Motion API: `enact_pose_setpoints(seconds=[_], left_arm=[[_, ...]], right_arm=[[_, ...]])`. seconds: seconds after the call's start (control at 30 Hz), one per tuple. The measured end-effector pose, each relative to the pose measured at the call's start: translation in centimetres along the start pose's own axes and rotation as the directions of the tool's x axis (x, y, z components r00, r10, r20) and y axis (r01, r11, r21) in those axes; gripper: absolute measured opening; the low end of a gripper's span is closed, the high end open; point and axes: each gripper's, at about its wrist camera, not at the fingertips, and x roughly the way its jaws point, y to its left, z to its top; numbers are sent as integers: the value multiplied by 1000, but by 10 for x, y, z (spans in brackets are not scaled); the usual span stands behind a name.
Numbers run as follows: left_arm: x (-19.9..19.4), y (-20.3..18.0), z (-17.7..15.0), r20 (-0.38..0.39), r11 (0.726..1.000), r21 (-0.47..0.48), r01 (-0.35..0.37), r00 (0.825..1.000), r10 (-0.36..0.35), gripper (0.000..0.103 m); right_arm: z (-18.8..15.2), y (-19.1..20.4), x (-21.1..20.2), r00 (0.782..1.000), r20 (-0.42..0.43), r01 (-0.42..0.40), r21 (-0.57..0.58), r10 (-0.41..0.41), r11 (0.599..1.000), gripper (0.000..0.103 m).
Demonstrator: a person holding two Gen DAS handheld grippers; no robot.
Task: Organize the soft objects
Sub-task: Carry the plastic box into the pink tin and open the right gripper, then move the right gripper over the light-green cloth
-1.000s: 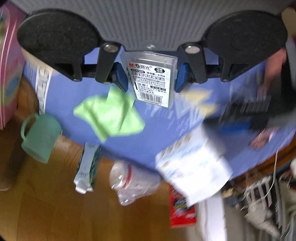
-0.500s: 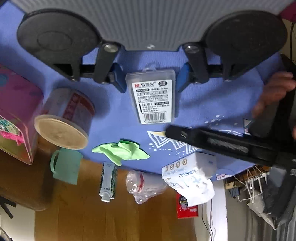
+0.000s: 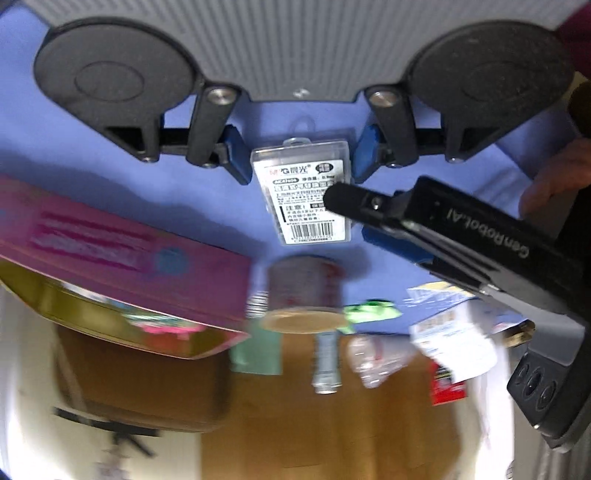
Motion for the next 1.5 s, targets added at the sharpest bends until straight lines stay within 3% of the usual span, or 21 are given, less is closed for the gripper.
enact_pose_setpoints(seconds=[0.07,0.13,0.33,0.43,0.5,0.7,0.9,1.13,1.2,1.27,1.33,1.5], left_arm=[[5,-10,4,-5,1000,12,-14,1000,14,72],[9,-13,8,-5,1000,14,-20,1000,20,72],[23,-13,24,-25,999,4,-32,999,32,70],[25,-21,20,-25,999,31,-16,1000,17,66],[26,-30,19,-25,998,54,-35,999,36,65],[13,-34,47,52,999,46,3,999,-5,65],[17,-53,100,166,992,127,-26,986,5,65],[75,-50,149,184,991,102,-85,981,65,73],[87,-48,150,168,992,64,-110,981,98,73],[88,-45,145,156,994,42,-98,984,91,73],[84,-46,136,163,993,59,-107,982,96,73],[69,-52,123,171,988,82,-131,978,116,73]], right_arm=[[-7,-7,-9,999,12,36,17,-37,999,67],[-14,-14,-17,997,28,71,32,-72,997,73],[-28,-34,-26,993,68,87,65,-91,994,72],[-31,-30,-24,992,90,88,54,-93,995,63],[-32,-26,-21,990,106,86,50,-91,995,47],[-29,-32,-27,980,160,107,62,-116,992,47],[5,-51,-40,932,301,192,62,-202,979,47],[42,-98,-4,904,302,291,81,-302,953,48],[48,-110,16,874,288,384,85,-391,919,48],[49,-120,31,823,291,481,99,-488,871,48],[51,-130,31,818,259,493,145,-514,858,47],[39,-128,11,818,286,455,209,-499,866,48]])
